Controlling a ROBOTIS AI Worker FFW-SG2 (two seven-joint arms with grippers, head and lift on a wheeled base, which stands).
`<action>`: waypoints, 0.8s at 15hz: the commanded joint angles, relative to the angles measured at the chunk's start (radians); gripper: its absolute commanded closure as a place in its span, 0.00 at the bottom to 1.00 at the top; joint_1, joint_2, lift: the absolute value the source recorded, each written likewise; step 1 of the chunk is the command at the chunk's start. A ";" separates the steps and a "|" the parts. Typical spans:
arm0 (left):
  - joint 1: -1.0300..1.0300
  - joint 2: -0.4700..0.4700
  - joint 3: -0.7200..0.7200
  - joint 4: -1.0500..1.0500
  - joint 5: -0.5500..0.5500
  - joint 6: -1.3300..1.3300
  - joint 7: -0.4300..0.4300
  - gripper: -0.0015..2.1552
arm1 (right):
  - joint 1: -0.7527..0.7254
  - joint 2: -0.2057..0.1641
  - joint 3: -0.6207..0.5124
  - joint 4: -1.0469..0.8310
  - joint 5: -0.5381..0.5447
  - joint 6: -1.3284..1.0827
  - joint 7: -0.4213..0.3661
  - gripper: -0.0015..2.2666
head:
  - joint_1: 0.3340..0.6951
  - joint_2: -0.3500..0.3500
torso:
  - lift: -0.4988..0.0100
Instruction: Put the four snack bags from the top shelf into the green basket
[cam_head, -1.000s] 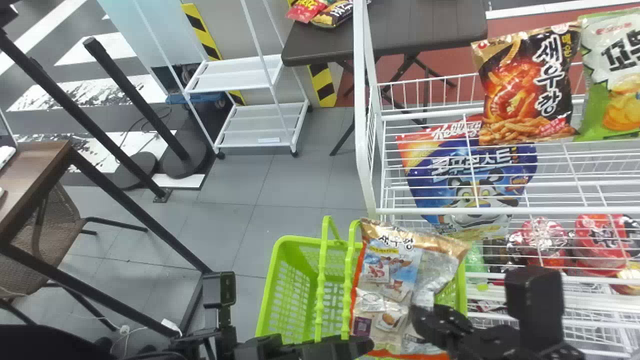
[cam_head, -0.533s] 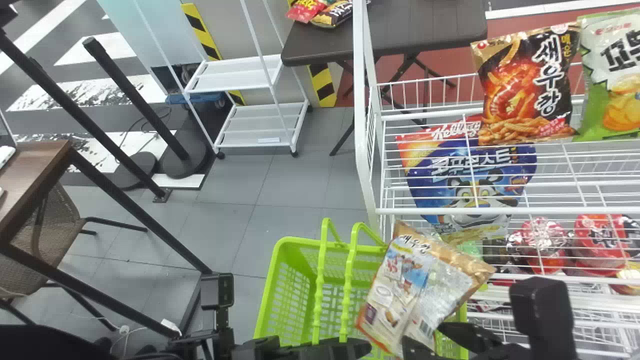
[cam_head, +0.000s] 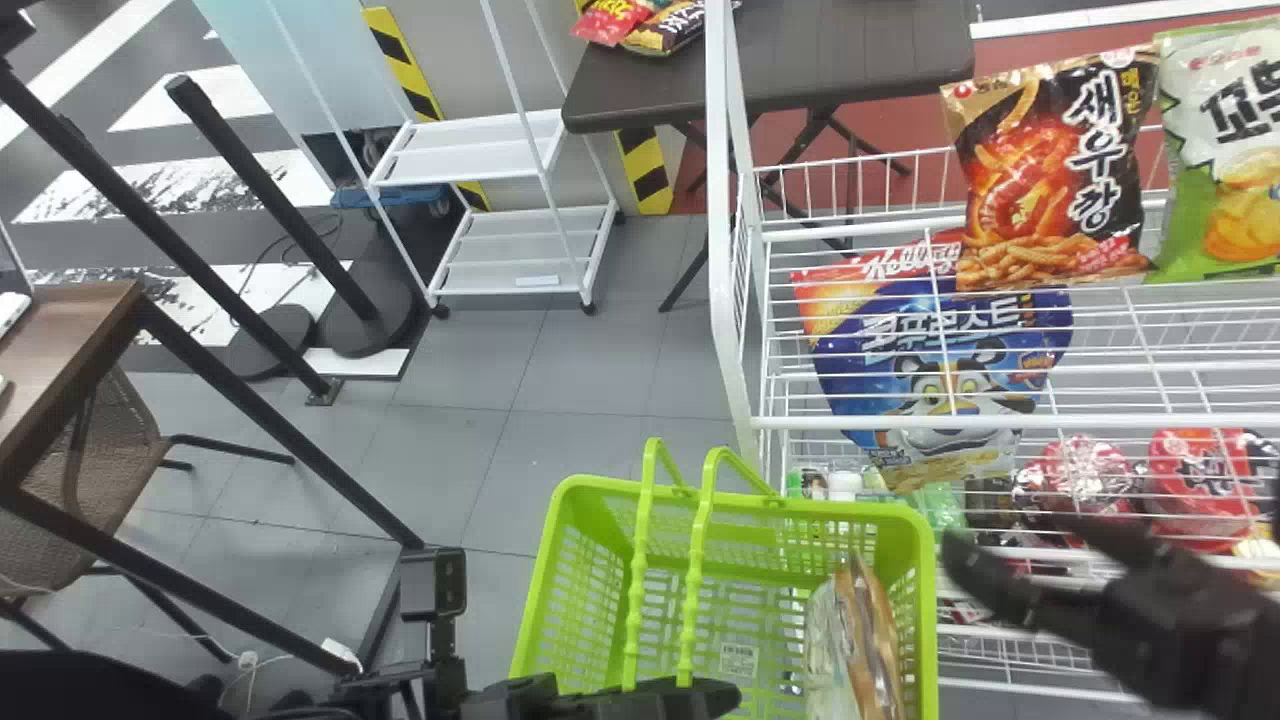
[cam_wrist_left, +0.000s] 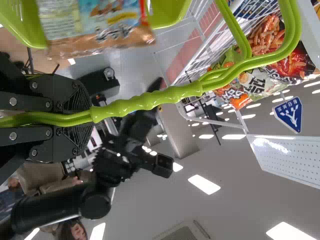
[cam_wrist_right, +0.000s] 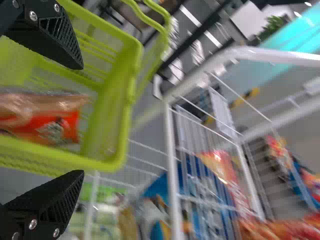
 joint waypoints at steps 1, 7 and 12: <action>0.000 0.001 -0.002 -0.001 0.000 -0.003 -0.010 1.00 | -0.128 -0.001 -0.038 0.101 0.020 -0.083 -0.033 0.03 | 1.00 0.82 | 0.98; 0.000 -0.001 0.001 0.004 0.001 -0.003 -0.010 1.00 | -0.492 0.003 0.015 0.490 0.119 -0.264 -0.159 0.03 | 1.00 0.58 | 0.98; 0.003 -0.002 0.005 0.011 0.003 -0.003 -0.010 1.00 | -0.730 0.006 0.121 0.825 0.161 -0.396 -0.236 0.03 | 1.00 0.59 | 0.98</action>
